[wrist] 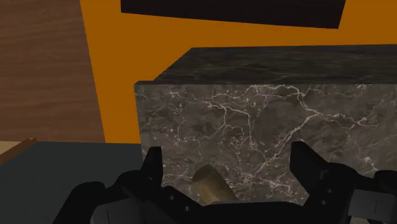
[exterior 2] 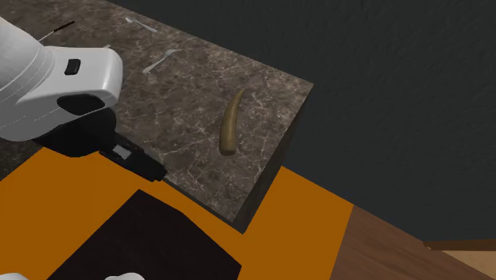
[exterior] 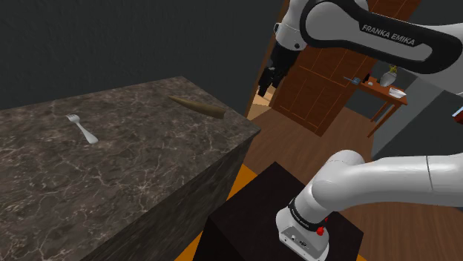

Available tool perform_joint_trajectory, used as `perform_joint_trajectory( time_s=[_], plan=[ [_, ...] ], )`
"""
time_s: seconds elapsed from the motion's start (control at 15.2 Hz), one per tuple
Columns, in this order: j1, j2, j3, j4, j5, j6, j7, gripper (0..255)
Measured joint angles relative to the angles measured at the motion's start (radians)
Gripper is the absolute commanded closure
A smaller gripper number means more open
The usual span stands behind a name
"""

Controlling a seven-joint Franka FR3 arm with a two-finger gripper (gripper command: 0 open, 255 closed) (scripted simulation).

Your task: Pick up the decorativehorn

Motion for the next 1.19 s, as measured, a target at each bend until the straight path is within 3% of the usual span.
perform_joint_trajectory(
  time_s=[0.2,0.53,1.19],
  plan=[
    [0.002,0.048,-0.009,0.014,0.003,0.024,-0.015,0],
    [0.014,0.249,-0.035,0.1,0.022,0.098,-0.073,0],
    [0.037,0.682,-0.06,0.386,0.087,0.155,-0.202,0]
  ],
)
